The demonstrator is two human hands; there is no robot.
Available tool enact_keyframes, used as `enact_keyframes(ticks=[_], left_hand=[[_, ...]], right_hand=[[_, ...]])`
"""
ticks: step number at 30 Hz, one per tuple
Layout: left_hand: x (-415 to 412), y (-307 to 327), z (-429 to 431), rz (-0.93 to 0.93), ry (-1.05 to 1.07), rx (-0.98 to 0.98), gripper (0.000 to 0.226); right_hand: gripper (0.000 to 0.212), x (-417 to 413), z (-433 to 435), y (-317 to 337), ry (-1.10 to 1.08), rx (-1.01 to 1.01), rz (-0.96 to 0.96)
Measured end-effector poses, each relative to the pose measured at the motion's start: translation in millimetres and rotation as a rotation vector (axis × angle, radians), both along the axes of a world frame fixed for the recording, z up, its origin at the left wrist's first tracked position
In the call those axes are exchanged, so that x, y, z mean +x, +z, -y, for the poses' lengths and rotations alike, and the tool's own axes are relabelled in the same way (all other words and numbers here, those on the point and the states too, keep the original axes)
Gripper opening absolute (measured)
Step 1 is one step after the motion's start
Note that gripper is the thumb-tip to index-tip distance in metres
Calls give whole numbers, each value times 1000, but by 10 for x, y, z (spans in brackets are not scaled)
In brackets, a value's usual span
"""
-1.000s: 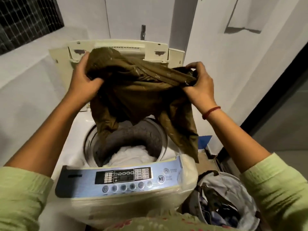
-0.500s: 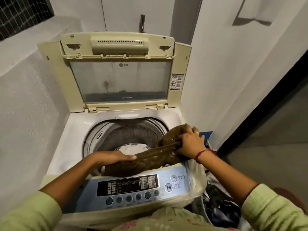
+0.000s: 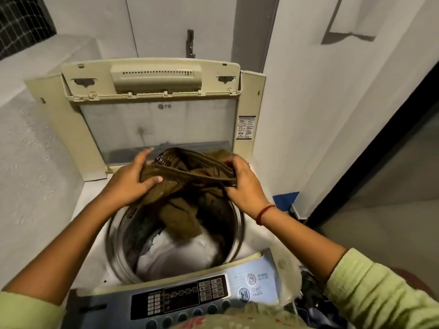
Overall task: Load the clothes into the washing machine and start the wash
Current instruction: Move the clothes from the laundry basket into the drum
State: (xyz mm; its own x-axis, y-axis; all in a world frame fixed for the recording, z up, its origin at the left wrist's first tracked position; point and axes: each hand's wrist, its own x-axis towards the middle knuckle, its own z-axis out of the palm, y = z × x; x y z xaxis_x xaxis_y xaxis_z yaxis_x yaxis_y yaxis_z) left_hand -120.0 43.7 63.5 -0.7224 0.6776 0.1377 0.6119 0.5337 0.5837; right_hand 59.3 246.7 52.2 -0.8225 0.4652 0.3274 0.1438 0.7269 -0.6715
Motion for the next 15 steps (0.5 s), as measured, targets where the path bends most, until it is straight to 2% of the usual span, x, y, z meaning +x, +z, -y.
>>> enact_keyframes(ticks=[1,3,5,7,10,12,15], left_hand=[[-31,-34,31,-92,-39,-101,55],[-22,-230,82,-113,-152,-407,37],[57,-458,110,3,-261,-684,23],[103,-607,126,118,-348,-801,19],[-12,-691,194,255,-415,-840,16],[-158,-693,248,289,-414,-844,11],[-319,-699,266,259,-265,-672,5]], right_hand=[[55,-39,-34,-89,10,127,128],[72,-78,-108,-310,81,313,561],[69,-82,-145,-487,281,219,909],[58,-79,-84,-553,456,63,1117],[38,-101,16,-503,581,-47,1188],[35,-156,8,-458,588,-187,1212],[38,-309,-41,-418,536,-234,1149]])
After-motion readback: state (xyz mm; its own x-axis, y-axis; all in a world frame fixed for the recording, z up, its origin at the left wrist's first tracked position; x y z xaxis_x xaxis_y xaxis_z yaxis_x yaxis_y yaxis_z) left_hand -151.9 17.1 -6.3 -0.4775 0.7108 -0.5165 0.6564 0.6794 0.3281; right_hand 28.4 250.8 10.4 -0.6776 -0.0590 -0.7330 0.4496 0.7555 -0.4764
